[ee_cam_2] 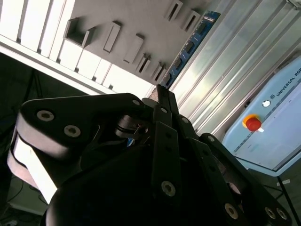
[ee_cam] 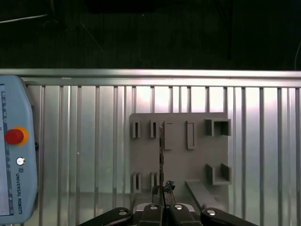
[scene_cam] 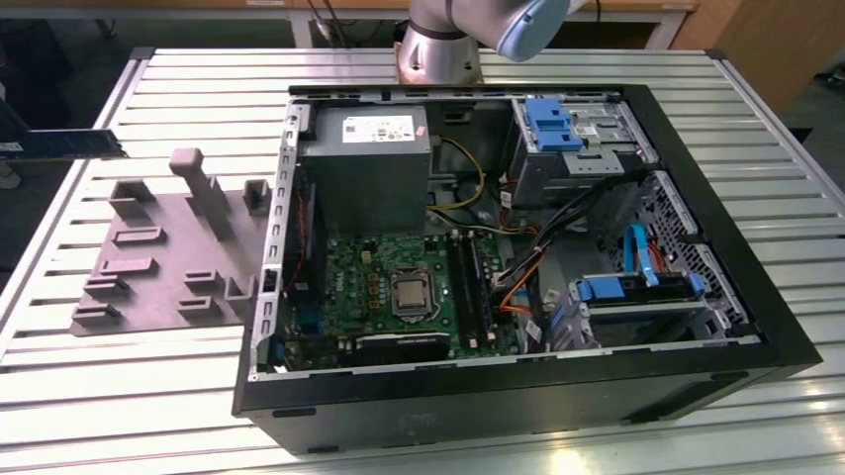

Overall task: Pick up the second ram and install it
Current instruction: 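Pick up the second ram and move it above second insertion slot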

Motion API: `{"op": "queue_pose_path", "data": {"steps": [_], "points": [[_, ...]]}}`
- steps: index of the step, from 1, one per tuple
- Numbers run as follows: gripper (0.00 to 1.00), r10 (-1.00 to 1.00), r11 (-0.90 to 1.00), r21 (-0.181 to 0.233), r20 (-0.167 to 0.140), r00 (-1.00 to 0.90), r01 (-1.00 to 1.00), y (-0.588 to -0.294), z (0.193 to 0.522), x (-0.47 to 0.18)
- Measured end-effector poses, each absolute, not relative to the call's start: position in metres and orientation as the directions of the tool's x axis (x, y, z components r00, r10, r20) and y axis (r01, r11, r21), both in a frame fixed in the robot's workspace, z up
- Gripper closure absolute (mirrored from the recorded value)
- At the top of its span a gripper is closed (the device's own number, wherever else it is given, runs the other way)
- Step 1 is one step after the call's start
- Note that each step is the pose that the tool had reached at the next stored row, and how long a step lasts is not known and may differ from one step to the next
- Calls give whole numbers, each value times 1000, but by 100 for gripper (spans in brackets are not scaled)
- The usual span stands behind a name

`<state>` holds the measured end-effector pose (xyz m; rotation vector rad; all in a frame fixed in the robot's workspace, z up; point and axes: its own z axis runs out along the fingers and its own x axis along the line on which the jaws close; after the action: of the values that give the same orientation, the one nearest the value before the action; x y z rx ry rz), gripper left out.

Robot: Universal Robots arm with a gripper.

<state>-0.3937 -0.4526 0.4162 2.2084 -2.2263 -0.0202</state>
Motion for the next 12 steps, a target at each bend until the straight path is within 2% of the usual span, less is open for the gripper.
{"op": "queue_pose_path", "data": {"steps": [12], "points": [[88,-1000,8,12,-5,-8,-1000,-452,431,-394]]}}
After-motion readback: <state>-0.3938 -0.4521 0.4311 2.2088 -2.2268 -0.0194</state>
